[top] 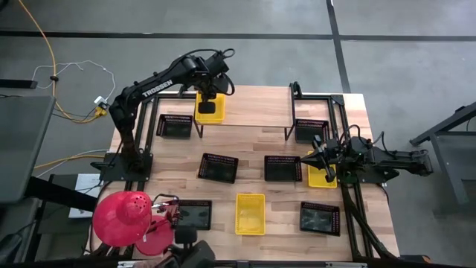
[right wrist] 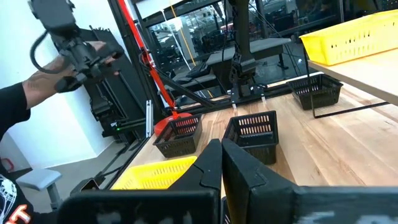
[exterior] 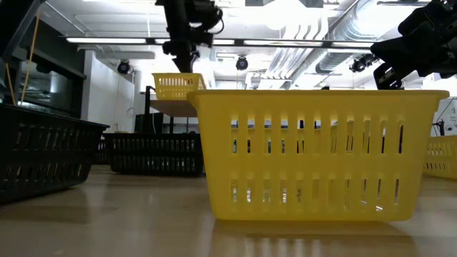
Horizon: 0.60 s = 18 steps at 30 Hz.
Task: Stack baskets on shelf by color
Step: Put the left yellow bin on the shelf
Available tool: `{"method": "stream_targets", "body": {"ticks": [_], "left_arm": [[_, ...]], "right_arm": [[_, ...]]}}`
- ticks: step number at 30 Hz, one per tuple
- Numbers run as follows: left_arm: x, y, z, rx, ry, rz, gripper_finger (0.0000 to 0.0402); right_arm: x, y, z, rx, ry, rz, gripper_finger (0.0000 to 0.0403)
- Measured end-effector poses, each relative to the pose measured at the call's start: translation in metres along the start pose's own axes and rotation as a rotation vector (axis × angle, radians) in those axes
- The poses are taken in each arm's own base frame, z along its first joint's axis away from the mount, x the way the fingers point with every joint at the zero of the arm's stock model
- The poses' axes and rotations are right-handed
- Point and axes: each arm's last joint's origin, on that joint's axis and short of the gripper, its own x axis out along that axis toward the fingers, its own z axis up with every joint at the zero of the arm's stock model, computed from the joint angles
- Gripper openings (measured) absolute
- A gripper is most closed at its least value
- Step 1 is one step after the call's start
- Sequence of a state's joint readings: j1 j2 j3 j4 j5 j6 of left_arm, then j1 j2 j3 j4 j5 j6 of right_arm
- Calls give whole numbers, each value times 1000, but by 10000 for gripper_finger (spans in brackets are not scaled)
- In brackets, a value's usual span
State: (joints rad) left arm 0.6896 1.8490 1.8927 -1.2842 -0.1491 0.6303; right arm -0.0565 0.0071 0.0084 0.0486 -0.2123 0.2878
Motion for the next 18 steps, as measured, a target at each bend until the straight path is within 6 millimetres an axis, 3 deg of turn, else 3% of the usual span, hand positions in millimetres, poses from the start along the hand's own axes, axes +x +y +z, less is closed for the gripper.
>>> {"method": "stream_targets", "body": {"ticks": [9,18], "left_arm": [[28,9,-7,-42,40,62,0],[29,13,-5,-23,10,101,0]], "right_arm": [[0,0,0,0,0,0,0],[0,0,0,0,0,0,0]]}}
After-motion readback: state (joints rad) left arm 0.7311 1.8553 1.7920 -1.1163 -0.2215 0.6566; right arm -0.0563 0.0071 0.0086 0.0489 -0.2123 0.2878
